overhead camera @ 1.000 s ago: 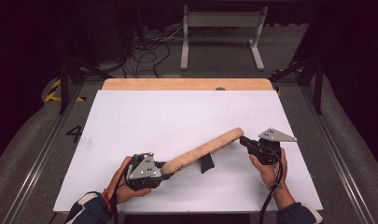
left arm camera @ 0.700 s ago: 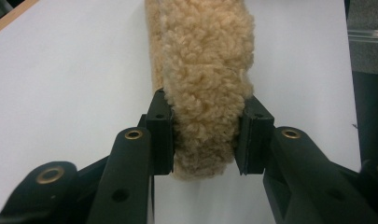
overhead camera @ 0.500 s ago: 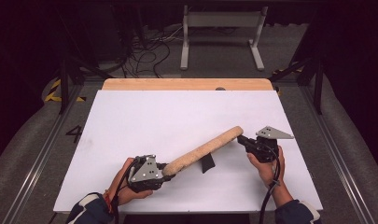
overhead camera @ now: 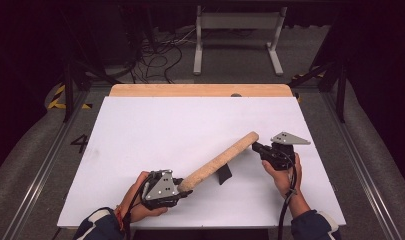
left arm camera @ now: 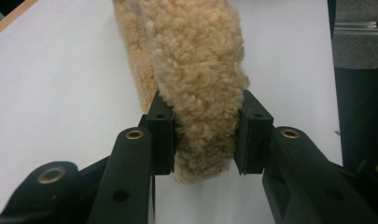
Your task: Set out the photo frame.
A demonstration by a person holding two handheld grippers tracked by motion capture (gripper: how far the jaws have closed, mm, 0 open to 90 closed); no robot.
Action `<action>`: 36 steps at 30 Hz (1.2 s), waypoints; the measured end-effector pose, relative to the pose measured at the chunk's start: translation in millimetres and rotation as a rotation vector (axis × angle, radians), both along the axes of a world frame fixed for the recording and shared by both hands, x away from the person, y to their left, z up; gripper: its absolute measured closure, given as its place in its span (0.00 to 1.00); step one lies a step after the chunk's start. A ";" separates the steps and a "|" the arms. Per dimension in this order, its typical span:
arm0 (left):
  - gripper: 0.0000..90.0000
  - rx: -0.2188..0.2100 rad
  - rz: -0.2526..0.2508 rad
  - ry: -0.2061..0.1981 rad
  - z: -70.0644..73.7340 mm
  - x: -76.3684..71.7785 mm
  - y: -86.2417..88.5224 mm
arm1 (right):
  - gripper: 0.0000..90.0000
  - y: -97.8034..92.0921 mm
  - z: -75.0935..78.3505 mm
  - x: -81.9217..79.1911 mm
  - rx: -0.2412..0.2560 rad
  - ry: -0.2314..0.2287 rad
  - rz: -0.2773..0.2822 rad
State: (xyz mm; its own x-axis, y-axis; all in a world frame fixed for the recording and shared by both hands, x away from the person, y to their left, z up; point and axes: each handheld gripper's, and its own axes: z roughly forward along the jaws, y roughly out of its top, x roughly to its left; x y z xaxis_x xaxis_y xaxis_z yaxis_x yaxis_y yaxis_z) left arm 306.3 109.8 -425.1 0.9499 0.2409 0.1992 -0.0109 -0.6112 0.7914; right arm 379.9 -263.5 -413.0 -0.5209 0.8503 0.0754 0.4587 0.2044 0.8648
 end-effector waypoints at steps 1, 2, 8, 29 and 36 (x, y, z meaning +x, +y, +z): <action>0.72 0.006 -0.007 0.000 0.3 -0.8 -0.9 | 1.00 1.3 0.4 1.3 -0.001 0.000 0.000; 0.72 0.006 -0.015 0.002 0.3 -2.0 -2.6 | 1.00 2.5 0.5 2.7 -0.001 -0.004 0.002; 0.72 0.008 -0.038 -0.002 0.3 -5.5 -8.3 | 1.00 9.3 1.4 6.4 -0.002 0.004 0.016; 0.70 0.022 -0.078 -0.009 1.3 -18.0 -29.9 | 0.96 42.1 7.9 1.6 -0.060 0.007 0.087; 0.68 0.024 -0.081 -0.006 1.8 -18.9 -33.0 | 0.97 45.1 9.7 3.6 -0.058 0.027 0.085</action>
